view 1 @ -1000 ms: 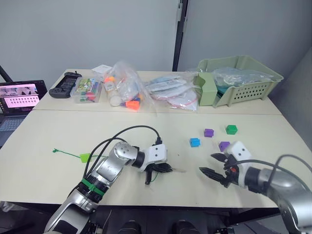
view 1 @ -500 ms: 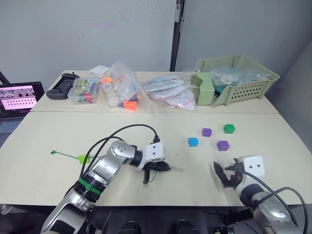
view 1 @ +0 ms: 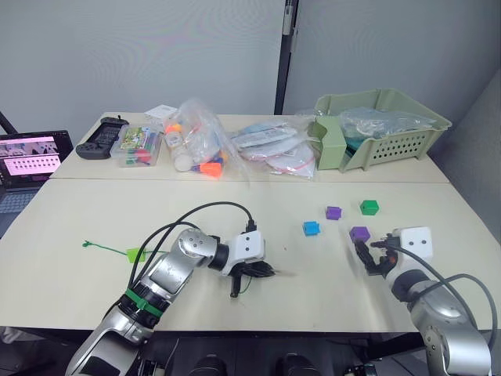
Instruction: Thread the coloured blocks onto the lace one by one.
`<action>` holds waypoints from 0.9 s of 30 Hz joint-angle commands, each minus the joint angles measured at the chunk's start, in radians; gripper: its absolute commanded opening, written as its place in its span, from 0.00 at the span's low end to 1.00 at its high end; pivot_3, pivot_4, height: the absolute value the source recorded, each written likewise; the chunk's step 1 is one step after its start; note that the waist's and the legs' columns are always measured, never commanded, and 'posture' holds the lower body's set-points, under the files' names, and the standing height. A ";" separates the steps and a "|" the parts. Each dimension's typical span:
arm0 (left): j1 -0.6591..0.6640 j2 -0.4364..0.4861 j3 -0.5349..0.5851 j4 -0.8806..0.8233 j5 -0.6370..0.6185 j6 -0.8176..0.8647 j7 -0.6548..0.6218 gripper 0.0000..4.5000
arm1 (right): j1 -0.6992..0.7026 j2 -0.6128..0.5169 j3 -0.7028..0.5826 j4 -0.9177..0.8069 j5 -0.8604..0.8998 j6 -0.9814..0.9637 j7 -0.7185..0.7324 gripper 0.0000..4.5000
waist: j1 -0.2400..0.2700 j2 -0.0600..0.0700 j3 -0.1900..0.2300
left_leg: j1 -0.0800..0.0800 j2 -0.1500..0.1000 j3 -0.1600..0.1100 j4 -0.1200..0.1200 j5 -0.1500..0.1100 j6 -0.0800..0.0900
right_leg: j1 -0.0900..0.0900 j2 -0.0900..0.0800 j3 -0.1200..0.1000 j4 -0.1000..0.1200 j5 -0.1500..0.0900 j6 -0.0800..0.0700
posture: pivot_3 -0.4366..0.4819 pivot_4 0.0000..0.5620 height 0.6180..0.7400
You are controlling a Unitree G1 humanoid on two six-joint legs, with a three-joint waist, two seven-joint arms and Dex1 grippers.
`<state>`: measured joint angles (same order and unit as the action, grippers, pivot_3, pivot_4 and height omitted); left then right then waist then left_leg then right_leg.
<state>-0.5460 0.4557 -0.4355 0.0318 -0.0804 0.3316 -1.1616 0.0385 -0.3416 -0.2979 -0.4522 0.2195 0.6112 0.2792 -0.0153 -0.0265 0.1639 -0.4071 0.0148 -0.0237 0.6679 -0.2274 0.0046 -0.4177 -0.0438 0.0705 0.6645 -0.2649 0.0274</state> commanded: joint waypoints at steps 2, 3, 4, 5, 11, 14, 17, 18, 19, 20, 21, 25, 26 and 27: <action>-0.003 -0.004 0.011 -0.047 -0.010 -0.001 0.008 0.00 | -0.009 -0.005 0.005 -0.009 0.009 -0.014 -0.004 0.90 | 0.000 0.000 0.000 | 0.000 0.000 0.000 0.000 0.000 0.000 | 0.000 0.000 0.000 0.000 0.000 0.000 | 0.48 0.27 1.00; -0.002 -0.004 0.011 -0.048 -0.010 -0.001 0.009 0.00 | -0.012 -0.004 0.013 0.002 0.003 -0.021 -0.005 0.90 | 0.000 0.000 0.000 | 0.000 0.000 0.000 0.000 0.000 0.000 | 0.000 0.000 0.000 0.000 0.000 0.000 | 0.48 0.27 1.00; -0.001 -0.005 0.010 -0.048 -0.009 -0.001 0.011 0.00 | -0.018 -0.002 0.020 0.014 -0.001 -0.027 -0.006 0.90 | 0.000 0.000 0.000 | 0.000 0.000 0.000 0.000 0.000 0.000 | 0.000 0.000 0.000 0.000 0.000 0.000 | 0.48 0.27 1.00; 0.000 -0.005 0.009 -0.048 -0.008 -0.001 0.012 0.00 | -0.024 -0.002 0.026 0.026 -0.005 -0.032 -0.009 0.90 | 0.000 0.000 0.000 | 0.000 0.000 0.000 0.000 0.000 0.000 | 0.000 0.000 0.000 0.000 0.000 0.000 | 0.48 0.27 1.00; 0.002 -0.005 0.008 -0.051 -0.009 0.000 0.016 0.00 | -0.039 -0.002 0.013 0.039 -0.003 -0.042 -0.030 0.90 | 0.000 0.000 0.000 | 0.000 0.000 0.000 0.000 0.000 0.000 | 0.000 0.000 0.000 0.000 0.000 0.000 | 0.48 0.27 1.00; 0.002 -0.006 0.007 -0.051 -0.008 0.000 0.018 0.00 | -0.046 -0.010 0.005 0.035 0.001 -0.041 -0.036 0.90 | 0.000 0.000 0.000 | 0.000 0.000 0.000 0.000 0.000 0.000 | 0.000 0.000 0.000 0.000 0.000 0.000 | 0.48 0.27 1.00; 0.001 -0.010 0.006 -0.049 -0.009 0.001 0.020 0.00 | -0.103 -0.013 -0.012 0.043 0.025 -0.017 -0.046 0.90 | -0.002 0.000 0.000 | 0.000 0.000 0.000 0.000 0.000 0.000 | 0.000 0.000 0.000 0.000 0.000 0.000 | 0.48 0.27 1.00; 0.001 -0.010 0.005 -0.050 -0.009 0.002 0.020 0.00 | -0.117 -0.011 -0.017 0.050 0.030 -0.015 -0.049 0.90 | -0.002 0.000 0.000 | 0.000 0.000 0.000 0.000 0.000 0.000 | 0.000 0.000 0.001 0.000 0.000 0.000 | 0.48 0.27 1.00; 0.000 -0.012 0.005 -0.049 -0.008 0.002 0.020 0.00 | -0.131 -0.008 -0.024 0.060 0.034 -0.011 -0.053 0.90 | -0.002 0.000 0.000 | 0.000 0.000 0.000 0.000 0.000 0.000 | 0.000 0.000 0.001 0.000 0.000 0.000 | 0.48 0.27 1.00; 0.000 -0.012 0.005 -0.049 -0.007 0.003 0.020 0.00 | -0.147 -0.009 -0.029 0.075 0.030 -0.011 -0.059 0.90 | -0.002 0.000 0.000 | 0.000 0.000 0.000 0.000 0.000 0.000 | 0.000 0.000 0.000 0.000 0.000 0.000 | 0.48 0.27 1.00; 0.001 -0.013 0.005 -0.049 -0.006 0.003 0.020 0.00 | -0.162 -0.009 -0.036 0.088 0.031 -0.006 -0.065 0.90 | -0.002 0.000 0.000 | 0.000 0.000 0.000 0.000 0.000 0.000 | 0.000 0.000 0.000 0.000 0.000 0.000 | 0.48 0.27 1.00; -0.002 -0.017 0.004 -0.044 -0.004 0.004 0.022 0.00 | -0.234 -0.031 -0.039 0.176 0.018 0.003 -0.084 0.90 | 0.000 0.000 0.000 | 0.000 0.000 0.000 0.000 0.000 0.000 | 0.000 0.000 0.001 0.000 0.000 0.000 | 0.48 0.27 1.00; -0.001 -0.016 0.003 -0.046 -0.004 0.004 0.022 0.00 | -0.255 -0.038 -0.036 0.203 0.011 0.006 -0.091 0.90 | 0.000 0.000 0.000 | 0.000 0.000 0.000 0.000 0.000 0.000 | 0.000 0.000 0.001 0.000 0.000 0.000 | 0.48 0.27 1.00; 0.000 -0.017 0.003 -0.047 -0.004 0.005 0.023 0.00 | -0.278 -0.045 -0.036 0.235 0.006 0.011 -0.098 0.90 | -0.001 0.000 0.000 | 0.000 -0.001 0.001 0.000 0.000 0.000 | 0.000 -0.001 0.001 0.000 0.000 0.000 | 0.48 0.27 1.00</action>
<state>-0.5429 0.4432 -0.4367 0.0134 -0.0802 0.3354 -1.1462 -0.2063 -0.3656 -0.3136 -0.2345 0.2360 0.6211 0.1954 -0.0158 -0.0263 0.1638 -0.4069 0.0143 -0.0233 0.6678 -0.2274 0.0047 -0.4176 -0.0442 0.0711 0.6644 -0.2646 0.0276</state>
